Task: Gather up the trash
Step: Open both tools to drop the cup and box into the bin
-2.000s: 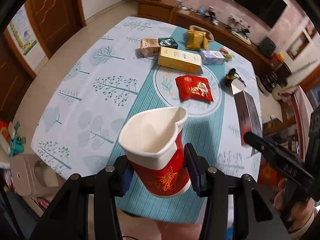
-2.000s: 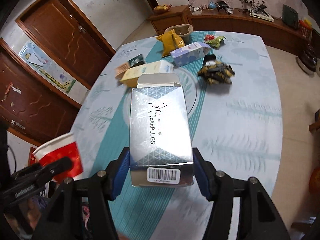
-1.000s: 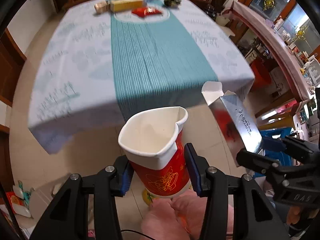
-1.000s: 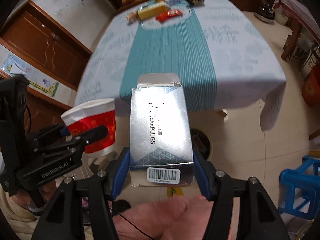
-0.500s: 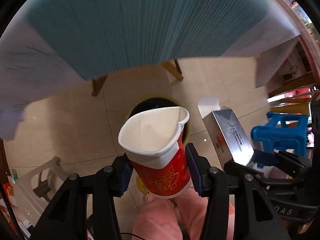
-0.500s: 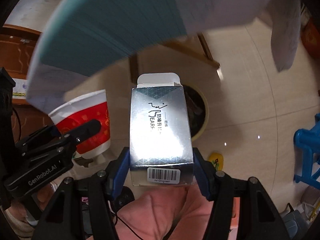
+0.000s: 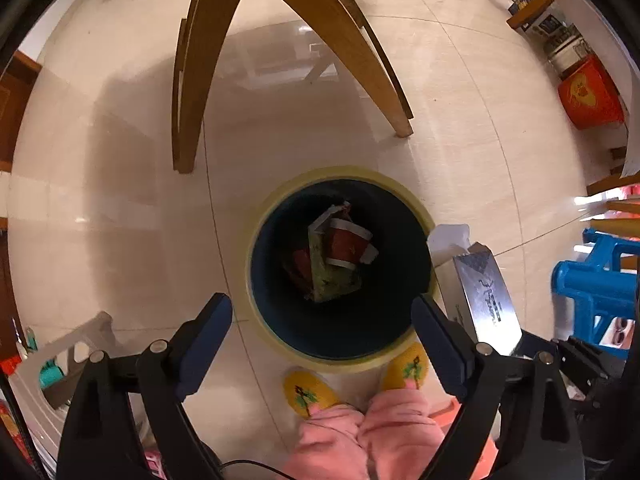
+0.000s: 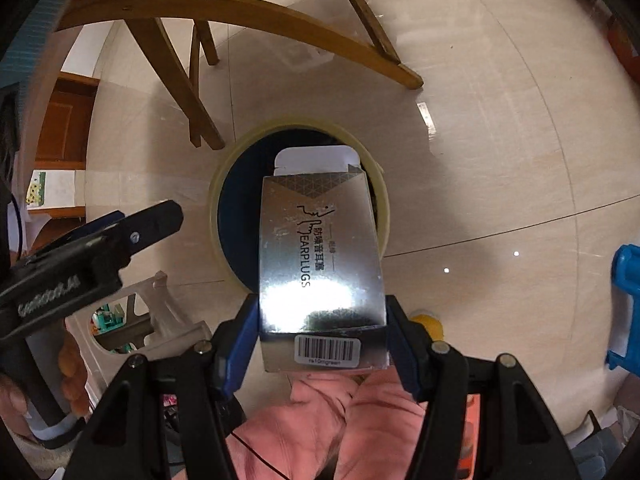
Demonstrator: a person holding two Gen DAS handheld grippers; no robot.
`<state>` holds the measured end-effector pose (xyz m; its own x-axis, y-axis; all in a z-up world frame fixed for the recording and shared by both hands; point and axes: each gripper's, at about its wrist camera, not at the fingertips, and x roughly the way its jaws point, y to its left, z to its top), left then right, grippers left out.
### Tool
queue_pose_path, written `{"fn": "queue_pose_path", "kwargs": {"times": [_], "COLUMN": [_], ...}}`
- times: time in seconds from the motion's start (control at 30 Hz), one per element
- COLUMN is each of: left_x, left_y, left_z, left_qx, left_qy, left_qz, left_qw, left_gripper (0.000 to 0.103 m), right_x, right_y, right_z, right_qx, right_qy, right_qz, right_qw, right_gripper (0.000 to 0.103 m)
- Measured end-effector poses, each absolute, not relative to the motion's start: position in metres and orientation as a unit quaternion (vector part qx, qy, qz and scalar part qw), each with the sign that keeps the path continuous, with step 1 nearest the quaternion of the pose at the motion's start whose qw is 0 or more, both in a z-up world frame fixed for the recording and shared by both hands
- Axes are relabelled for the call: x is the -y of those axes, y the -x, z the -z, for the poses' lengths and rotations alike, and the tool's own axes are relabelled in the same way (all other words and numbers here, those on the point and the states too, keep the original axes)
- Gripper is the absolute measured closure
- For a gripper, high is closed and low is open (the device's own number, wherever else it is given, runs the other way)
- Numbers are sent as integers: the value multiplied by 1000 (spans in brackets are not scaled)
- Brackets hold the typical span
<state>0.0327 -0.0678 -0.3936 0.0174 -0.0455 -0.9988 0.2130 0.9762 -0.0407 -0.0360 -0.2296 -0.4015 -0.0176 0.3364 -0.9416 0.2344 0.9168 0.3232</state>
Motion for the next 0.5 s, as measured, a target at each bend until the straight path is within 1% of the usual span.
{"fn": "queue_pose_path", "kwargs": {"times": [0.17, 0.27, 0.4, 0.5], "left_x": [50, 34, 15, 7], "left_y": [-33, -33, -31, -31], "left_z": [386, 383, 377, 370], "left_qx": [-686, -687, -687, -680], "left_qy": [-66, -49, -20, -14], "left_qz": [66, 41, 16, 8], "left_qw": [721, 724, 726, 733], "left_gripper": [12, 12, 12, 12], "right_x": [220, 210, 202, 199], "right_y": [29, 19, 9, 5], "right_z": [409, 411, 413, 404], "right_qx": [-708, -705, -693, -676], "right_qy": [-205, -204, -197, -191], "right_qz": [-45, -52, -56, -57], "right_qw": [674, 677, 692, 710], "right_gripper": [43, 42, 39, 38]}}
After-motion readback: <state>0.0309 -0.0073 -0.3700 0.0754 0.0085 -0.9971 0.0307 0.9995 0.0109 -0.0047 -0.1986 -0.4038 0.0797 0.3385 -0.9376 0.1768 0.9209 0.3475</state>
